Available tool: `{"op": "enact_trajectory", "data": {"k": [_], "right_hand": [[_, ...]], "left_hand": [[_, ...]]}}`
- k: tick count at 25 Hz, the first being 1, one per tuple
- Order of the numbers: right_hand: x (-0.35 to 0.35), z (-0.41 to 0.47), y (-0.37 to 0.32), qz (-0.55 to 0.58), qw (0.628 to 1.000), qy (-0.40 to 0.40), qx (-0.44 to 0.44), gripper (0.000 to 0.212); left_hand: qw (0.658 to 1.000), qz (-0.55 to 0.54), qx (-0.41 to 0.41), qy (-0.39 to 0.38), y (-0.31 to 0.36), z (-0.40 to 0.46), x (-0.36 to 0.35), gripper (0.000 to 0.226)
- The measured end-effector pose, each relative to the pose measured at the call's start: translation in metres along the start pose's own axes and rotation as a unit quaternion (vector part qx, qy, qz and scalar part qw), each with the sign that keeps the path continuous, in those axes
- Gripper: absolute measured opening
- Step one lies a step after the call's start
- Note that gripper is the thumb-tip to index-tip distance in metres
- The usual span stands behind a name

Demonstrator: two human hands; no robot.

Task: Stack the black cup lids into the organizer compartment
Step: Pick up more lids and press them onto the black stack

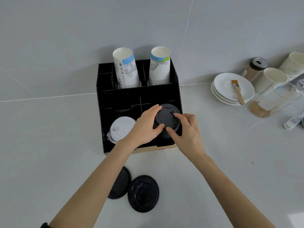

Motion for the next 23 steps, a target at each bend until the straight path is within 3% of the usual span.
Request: {"op": "enact_trajectory", "data": {"k": [14,23], "right_hand": [[0.014,-0.024,-0.012,-0.016,1.0,-0.009,0.023,0.046],[-0.011,-0.082,-0.019,-0.038,0.992,-0.098,0.063,0.048]], "left_hand": [[0.998,-0.026,-0.019,0.052,-0.004,-0.043,0.008,0.051],[0.999,-0.016,0.021,0.039,-0.036,-0.125,-0.004,0.049]]}}
Point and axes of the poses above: each hand's wrist, its own z-axis towards the middle knuckle, its own x-axis out of the back of the hand, y = z × x, the point moved 2 cm from there along z, towards the middle knuckle, and after that the axes turned 4 degrees about -y, right-handed, at the moved point
